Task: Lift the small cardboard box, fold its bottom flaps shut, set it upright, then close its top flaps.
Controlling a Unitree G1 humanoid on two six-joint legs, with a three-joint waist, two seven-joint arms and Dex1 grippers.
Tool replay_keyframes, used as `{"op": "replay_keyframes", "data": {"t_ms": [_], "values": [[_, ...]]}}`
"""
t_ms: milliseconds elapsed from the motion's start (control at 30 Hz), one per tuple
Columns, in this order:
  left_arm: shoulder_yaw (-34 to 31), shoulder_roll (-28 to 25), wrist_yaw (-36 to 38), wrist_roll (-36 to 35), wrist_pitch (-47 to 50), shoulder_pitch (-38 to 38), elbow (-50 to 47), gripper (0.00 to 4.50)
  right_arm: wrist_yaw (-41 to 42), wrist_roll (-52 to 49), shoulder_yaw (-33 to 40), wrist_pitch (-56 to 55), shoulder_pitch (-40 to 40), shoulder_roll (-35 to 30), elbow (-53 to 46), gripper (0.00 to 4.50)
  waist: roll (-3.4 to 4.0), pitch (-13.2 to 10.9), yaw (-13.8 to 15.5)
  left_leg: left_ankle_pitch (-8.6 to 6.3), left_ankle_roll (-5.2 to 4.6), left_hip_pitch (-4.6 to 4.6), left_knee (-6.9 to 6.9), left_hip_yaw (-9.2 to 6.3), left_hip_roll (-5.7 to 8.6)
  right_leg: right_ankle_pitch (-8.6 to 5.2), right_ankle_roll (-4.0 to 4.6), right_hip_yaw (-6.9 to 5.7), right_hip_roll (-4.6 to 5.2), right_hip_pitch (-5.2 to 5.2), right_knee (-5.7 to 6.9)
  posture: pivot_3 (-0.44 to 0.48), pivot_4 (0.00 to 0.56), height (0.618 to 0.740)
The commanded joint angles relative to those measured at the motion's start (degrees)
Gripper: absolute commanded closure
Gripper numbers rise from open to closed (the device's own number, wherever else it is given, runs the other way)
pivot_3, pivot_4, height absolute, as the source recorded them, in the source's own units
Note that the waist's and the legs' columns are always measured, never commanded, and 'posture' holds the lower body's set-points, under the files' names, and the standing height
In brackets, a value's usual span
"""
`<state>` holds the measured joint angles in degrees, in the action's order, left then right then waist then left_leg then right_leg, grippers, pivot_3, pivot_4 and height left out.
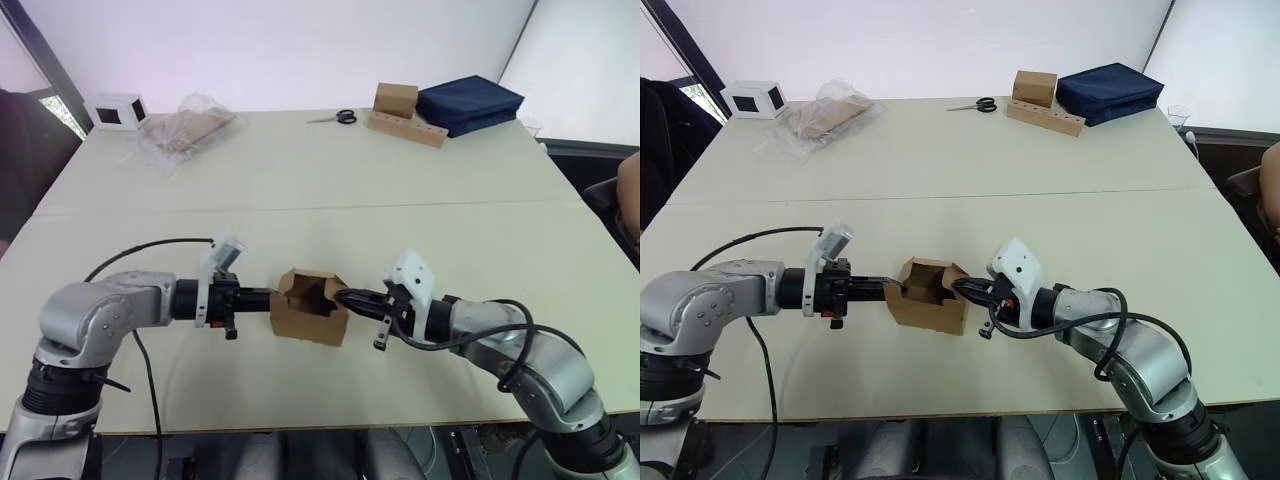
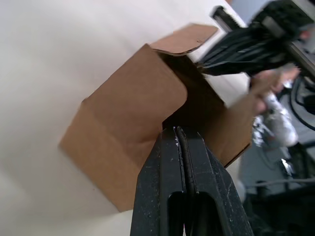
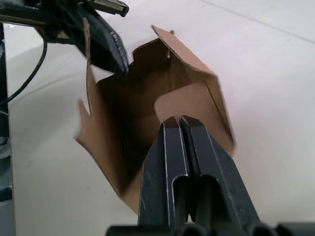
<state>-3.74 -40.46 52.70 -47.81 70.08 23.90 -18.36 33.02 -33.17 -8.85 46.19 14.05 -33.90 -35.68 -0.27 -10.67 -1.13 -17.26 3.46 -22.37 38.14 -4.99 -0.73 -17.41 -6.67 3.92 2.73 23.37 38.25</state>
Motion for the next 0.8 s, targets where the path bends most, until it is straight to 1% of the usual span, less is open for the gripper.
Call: {"op": "replay_keyframes", "data": {"t_ms": [33,167,267,333,400,500,567,667,800], "values": [[-0.35,-0.03,-1.11,-1.80,0.91,-0.23,-1.50,4.48,0.61,1.14,-0.05,-1.79,0.94,0.24,-0.46,4.50,0.00,0.00,0.02,0.00,0.00,0.00,0.00,0.00,0.00,0.00,0.00,0.00,0.00,0.00,0.00,0.000,0.150,0.740],[-0.90,1.18,-2.90,-2.67,0.54,-0.06,-1.35,4.48,1.08,1.68,-0.27,-2.52,1.27,1.04,0.58,4.50,0.00,0.00,0.09,0.00,0.00,0.00,0.00,0.00,0.00,0.00,0.00,0.00,0.01,0.00,0.00,0.000,0.150,0.740],[-2.01,0.91,-2.82,-2.81,-0.63,0.46,-0.23,4.48,1.53,2.01,-0.29,-2.84,1.30,1.22,1.07,4.50,0.00,0.00,0.06,0.00,0.00,0.00,0.00,0.00,0.00,0.00,0.00,0.00,0.01,0.00,0.00,0.000,0.150,0.740],[-3.71,1.12,-2.87,-3.23,-1.64,1.22,1.36,4.48,2.11,2.36,-0.41,-3.28,0.81,0.96,1.36,4.50,0.00,0.00,0.07,0.00,0.00,0.00,0.00,0.00,0.00,0.00,0.00,0.00,0.01,0.00,0.00,0.000,0.150,0.740],[-5.86,1.03,-2.43,-5.36,-1.42,1.92,2.18,4.48,2.62,2.63,-0.42,-3.65,0.34,0.86,1.62,4.50,0.00,0.00,0.06,0.00,0.00,0.00,0.00,0.00,0.00,0.00,0.00,0.00,0.00,0.00,0.00,0.000,0.150,0.740],[-8.42,-1.10,1.41,-9.69,-0.45,1.95,1.64,4.48,3.22,2.79,-0.14,-4.13,-0.13,0.97,2.20,4.50,0.00,0.00,-0.03,0.00,0.00,0.00,0.00,0.00,0.00,0.00,0.00,0.00,0.00,0.00,-0.01,0.000,0.150,0.740],[-8.90,-2.77,3.84,-11.15,-0.81,1.30,0.90,4.48,3.53,2.83,0.05,-4.39,-0.20,1.01,2.54,4.50,0.00,0.00,-0.06,0.00,0.00,0.00,-0.02,0.00,0.00,0.00,0.00,0.00,0.00,0.01,-0.03,0.000,0.150,0.740],[-8.08,-4.09,3.83,-10.25,-2.14,0.87,1.40,4.48,3.98,2.95,0.34,-4.76,-0.17,1.06,2.99,4.50,0.00,-0.01,-0.03,0.00,0.00,0.00,-0.02,0.00,0.00,0.00,0.00,0.00,0.00,0.00,-0.03,0.000,0.150,0.740],[-6.64,-3.10,0.95,-6.03,-5.37,0.33,4.80,4.48,4.29,2.25,1.24,-4.78,-0.17,1.27,2.89,4.50,0.00,-0.01,0.05,0.00,0.00,0.00,-0.02,0.00,0.00,0.00,0.00,0.00,0.01,0.00,-0.03,0.000,0.150,0.740]]}}
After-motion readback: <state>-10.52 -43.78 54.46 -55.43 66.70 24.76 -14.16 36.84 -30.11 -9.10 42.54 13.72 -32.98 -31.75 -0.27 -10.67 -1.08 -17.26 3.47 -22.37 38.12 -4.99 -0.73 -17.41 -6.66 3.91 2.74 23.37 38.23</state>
